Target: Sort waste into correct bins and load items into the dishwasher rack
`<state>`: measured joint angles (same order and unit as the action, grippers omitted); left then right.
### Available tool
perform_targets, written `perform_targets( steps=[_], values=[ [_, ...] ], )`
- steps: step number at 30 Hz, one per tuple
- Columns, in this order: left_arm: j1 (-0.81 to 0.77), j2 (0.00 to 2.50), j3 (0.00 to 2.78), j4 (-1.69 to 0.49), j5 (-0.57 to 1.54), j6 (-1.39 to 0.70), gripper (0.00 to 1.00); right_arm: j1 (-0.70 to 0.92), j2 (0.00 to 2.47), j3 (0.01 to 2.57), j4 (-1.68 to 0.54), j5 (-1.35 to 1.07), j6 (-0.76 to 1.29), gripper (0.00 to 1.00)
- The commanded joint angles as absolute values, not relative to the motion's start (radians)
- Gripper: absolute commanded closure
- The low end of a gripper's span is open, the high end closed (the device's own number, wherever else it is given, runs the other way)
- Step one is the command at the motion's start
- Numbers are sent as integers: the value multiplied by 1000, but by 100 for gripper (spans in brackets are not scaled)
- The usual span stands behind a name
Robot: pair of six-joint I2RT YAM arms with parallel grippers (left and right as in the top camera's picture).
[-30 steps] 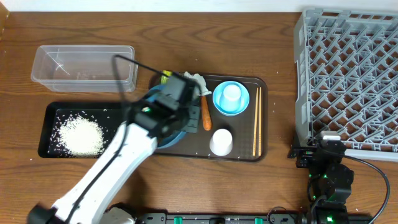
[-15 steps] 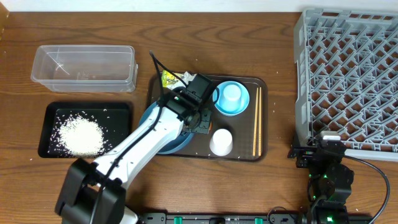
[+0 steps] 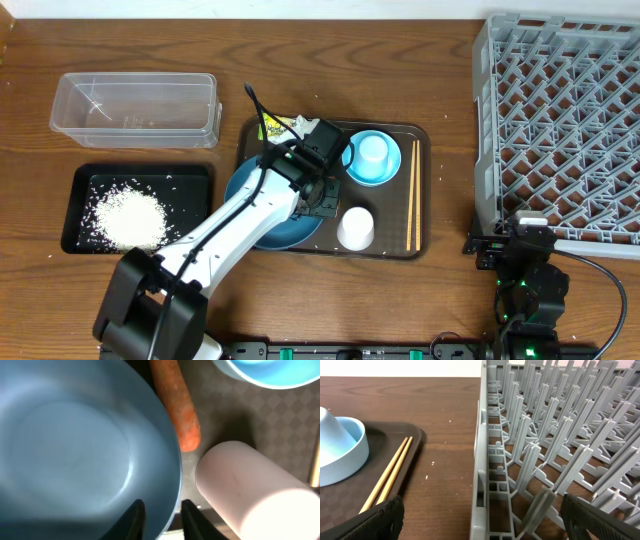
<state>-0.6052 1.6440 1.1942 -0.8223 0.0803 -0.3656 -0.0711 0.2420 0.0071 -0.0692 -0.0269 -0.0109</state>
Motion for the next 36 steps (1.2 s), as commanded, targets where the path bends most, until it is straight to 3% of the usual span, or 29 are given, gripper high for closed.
perform_targets(
  steps=[1,4,9,13,15,20,25,30,35,36],
  values=[
    [-597,1561,1260,-859,76,-372,63,-78,241,6,-72,-31,-1,1],
    [-564,1490,1272,-909,-6,-379,40,-78,241,6,-72,-31,-1,1],
    [-405,1346,1275,-966,-38,-429,36,-78,241,6,-72,-31,-1,1],
    [-203,1228,1275,-1000,-38,-432,12,-78,241,6,-72,-31,-1,1],
    [-99,1185,1275,-1018,-38,-433,7,-78,241,6,-72,-31,-1,1],
    [59,1141,1274,-1083,-38,-458,3,-78,241,6,-72,-30,-1,1],
    [96,1145,1274,-1095,-38,-458,2,-78,241,6,-60,-60,33,1],
    [96,1145,1274,-1095,-38,-458,1,-78,241,6,-7,-327,421,1],
    [96,1145,1274,-1095,-38,-458,1,-78,241,6,153,-392,974,1],
    [96,1145,1274,-1095,-38,-458,1,-78,241,6,170,-393,1003,1]
  ],
)
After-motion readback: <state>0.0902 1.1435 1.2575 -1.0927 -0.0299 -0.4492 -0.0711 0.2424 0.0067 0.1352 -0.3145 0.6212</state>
